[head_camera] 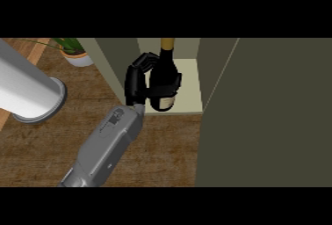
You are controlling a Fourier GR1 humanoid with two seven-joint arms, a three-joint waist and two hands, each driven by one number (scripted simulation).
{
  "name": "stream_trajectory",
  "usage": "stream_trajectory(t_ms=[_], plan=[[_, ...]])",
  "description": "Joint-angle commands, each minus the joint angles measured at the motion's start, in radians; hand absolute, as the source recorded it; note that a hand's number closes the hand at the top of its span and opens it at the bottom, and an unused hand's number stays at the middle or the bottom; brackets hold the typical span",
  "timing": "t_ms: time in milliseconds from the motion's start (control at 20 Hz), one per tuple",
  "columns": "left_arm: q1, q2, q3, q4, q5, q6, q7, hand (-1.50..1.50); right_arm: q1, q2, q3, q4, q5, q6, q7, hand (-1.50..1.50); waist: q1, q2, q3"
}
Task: Pick up the wine, place it into the cabinet and close the cabinet
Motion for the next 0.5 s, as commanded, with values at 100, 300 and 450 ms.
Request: stream_trajectory(t_ms=[100,300,450], plan=[[-0.125,-0.002,0.067,0.147,0.026,-0.02,-0.013,1.5,0.021,-0.011,-0.029,-0.067,-0.091,0.017,0.013,-1.5,-0.001,0.002,0.0],[-0.157,0.001,0.094,0.211,0.002,-0.007,-0.057,1.5,0.104,0.001,-0.019,-0.122,-0.109,0.035,-0.011,-1.5,-0.005,0.001,0.001],[-0.235,0.03,0.135,0.319,-0.001,-0.029,-0.142,1.5,0.009,-0.012,-0.004,-0.105,-0.082,-0.002,0.044,-1.5,-0.011,0.005,0.0]])
